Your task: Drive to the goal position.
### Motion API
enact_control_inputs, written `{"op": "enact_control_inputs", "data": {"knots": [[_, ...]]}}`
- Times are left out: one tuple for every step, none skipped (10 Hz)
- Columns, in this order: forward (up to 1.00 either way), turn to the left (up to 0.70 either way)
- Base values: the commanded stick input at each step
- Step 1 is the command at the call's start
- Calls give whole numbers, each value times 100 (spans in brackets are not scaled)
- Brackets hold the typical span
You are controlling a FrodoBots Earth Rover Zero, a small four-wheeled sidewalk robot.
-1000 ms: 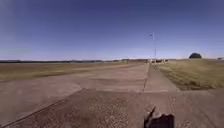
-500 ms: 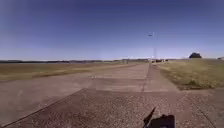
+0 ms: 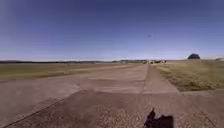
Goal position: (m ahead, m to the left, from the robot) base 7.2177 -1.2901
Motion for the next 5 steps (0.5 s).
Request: {"op": "enact_control_inputs", "data": {"knots": [[70,-35],[70,-35],[70,-35],[70,-35],[70,-35]]}}
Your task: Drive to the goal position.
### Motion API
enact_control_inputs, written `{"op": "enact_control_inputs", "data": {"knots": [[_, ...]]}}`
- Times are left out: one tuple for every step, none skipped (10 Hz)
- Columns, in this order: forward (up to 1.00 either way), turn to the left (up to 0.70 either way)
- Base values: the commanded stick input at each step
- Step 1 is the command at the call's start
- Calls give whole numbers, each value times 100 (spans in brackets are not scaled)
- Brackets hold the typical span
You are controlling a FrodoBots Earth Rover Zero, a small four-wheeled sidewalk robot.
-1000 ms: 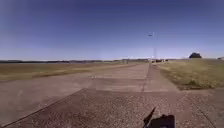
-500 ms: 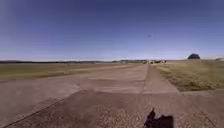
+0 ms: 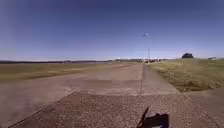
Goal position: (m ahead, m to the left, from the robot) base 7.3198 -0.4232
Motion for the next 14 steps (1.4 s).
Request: {"op": "enact_control_inputs", "data": {"knots": [[70,-35],[70,-35],[70,-35],[70,-35],[70,-35],[70,-35],[70,-35],[70,-35],[70,-35],[70,-35],[70,-35],[70,-35],[70,-35],[70,-35]]}}
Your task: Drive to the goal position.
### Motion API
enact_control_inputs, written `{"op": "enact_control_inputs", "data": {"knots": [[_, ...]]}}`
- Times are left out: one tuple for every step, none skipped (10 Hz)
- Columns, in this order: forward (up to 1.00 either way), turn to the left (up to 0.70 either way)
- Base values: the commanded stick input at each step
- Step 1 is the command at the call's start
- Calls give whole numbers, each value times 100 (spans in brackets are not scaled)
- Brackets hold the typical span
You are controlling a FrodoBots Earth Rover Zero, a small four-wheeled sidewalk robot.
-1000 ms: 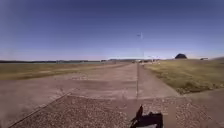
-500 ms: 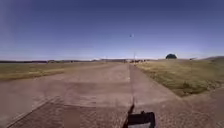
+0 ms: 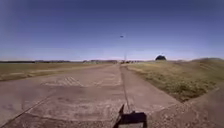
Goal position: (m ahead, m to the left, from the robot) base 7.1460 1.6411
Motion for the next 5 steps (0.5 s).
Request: {"op": "enact_control_inputs", "data": {"knots": [[70,-35],[70,-35],[70,-35],[70,0],[70,0]]}}
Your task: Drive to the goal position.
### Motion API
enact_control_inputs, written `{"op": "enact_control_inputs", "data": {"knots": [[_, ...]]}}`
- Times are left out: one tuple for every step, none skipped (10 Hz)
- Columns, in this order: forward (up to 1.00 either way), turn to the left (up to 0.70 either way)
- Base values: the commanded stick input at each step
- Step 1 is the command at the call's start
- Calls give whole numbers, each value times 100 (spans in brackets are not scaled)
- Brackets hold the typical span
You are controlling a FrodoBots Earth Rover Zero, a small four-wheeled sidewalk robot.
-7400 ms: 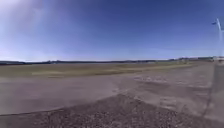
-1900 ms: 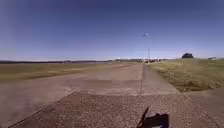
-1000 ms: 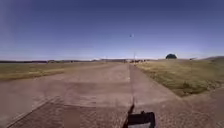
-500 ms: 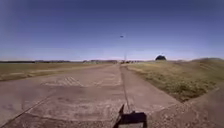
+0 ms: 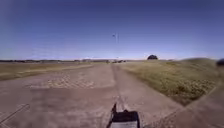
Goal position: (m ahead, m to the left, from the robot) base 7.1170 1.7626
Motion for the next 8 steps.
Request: {"op": "enact_control_inputs", "data": {"knots": [[70,0],[70,0],[70,0],[70,0],[70,0],[70,0],[70,0],[70,0]]}}
